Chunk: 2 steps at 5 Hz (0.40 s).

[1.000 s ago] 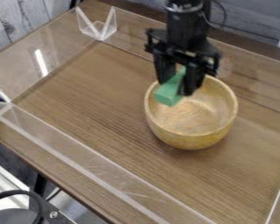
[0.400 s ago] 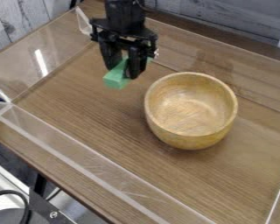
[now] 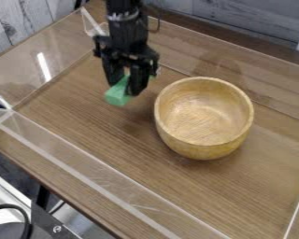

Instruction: Remove the green block from inside the brown bowl and put it on the table

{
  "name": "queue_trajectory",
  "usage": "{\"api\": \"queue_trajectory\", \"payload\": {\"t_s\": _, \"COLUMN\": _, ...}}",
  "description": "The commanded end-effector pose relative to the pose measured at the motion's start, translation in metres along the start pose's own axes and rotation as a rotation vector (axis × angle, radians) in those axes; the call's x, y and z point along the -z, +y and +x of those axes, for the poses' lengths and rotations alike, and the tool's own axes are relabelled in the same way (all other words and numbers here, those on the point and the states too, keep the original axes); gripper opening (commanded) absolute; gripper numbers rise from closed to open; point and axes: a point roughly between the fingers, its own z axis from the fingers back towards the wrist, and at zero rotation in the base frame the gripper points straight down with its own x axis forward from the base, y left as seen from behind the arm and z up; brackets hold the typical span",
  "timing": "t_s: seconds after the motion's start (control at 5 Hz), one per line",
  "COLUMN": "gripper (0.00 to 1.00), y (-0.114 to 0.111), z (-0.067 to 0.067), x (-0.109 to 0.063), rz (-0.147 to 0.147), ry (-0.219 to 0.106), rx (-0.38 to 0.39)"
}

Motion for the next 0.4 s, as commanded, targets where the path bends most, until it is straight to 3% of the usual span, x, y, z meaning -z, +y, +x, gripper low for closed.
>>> {"api": "queue_trajectory", "payload": {"t_s": 0.0, "gripper": 0.00, "y": 0.0095, "z": 0.0054, "x": 0.0054, "rz": 0.030, "ry": -0.031, "rx": -0.004}}
{"api": "queue_trajectory", "payload": {"t_s": 0.2, "gripper": 0.00, "y": 0.0061, "z": 0.0057, "x": -0.0017, "rz": 0.035, "ry": -0.034, "rx": -0.015}}
